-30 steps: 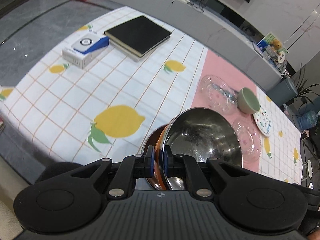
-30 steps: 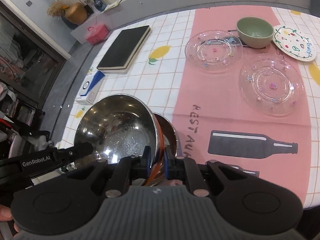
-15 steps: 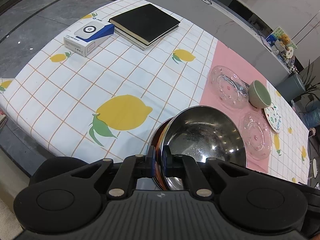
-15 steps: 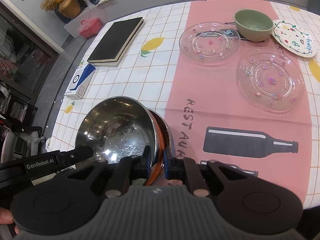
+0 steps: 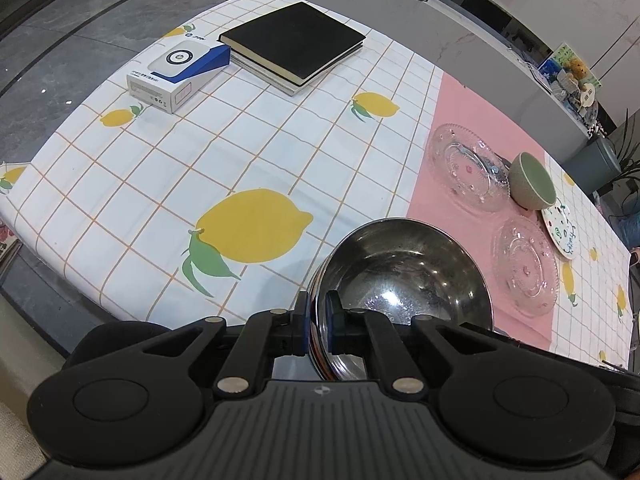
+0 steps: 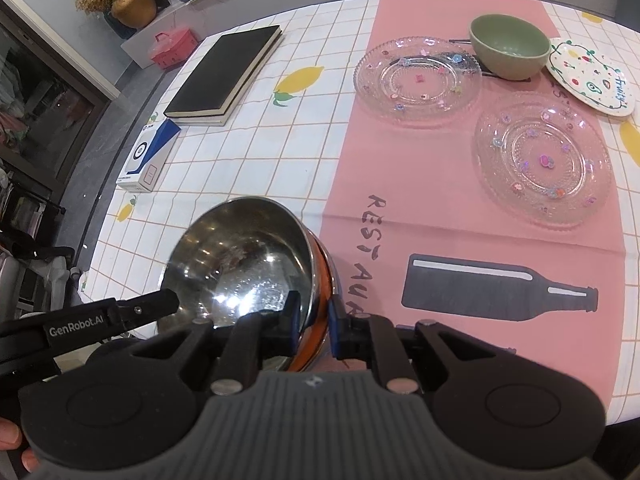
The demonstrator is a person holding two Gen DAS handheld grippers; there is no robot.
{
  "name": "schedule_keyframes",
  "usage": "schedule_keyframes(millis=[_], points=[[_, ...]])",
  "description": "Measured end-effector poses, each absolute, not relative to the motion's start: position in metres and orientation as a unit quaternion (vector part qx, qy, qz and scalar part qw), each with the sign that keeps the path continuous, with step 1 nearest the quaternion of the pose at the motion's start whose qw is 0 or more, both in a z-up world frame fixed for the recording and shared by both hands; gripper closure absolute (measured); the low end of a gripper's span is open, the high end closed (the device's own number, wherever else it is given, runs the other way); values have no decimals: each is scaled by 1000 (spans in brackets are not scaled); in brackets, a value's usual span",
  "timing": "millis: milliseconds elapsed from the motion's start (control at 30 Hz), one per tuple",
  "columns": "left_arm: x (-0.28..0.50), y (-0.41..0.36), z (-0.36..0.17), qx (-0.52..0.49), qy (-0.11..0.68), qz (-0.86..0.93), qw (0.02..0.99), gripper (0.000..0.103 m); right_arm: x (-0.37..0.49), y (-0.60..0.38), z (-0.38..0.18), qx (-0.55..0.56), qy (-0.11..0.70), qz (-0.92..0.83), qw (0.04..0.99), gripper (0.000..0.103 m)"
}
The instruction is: Organize plates and bowls
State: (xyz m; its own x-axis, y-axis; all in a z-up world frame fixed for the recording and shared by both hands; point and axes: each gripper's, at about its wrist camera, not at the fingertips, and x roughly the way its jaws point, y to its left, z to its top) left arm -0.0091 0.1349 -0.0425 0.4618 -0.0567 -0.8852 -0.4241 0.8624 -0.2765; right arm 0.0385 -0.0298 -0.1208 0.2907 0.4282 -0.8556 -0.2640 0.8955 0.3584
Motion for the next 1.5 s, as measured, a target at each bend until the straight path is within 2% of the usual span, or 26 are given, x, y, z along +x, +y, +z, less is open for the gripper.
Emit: schedule_keyframes(millis=[200,233,267,333,533,633,867,1300,1500], points=[[-9,136,-39,-238,502,109,825,93,37,-33,-116,78,547,222,803,84],[-9,136,-37,-239,498,109,826,91,37,-34,-114,77,544,224,805,79],[-9,137,-35,-241,493,106,829,84,36,-35,-112,77,540,225,807,76],[-9,136,-28,-240,483,103,836,77,35,-39,-106,77,533,227,811,75],[-2,117,2,-218,458,76,858,76,36,-60,-89,90,509,220,827,74],[6,98,17,-211,446,44,869,72,39,-77,-81,98,496,209,837,73],[38,42,32,-201,439,-28,875,71,50,-131,-71,126,472,164,857,72],[109,-38,21,-193,452,-83,867,71,93,-217,-78,166,453,81,872,67],[145,-52,12,-197,451,-80,867,66,129,-234,-89,180,454,70,870,66]])
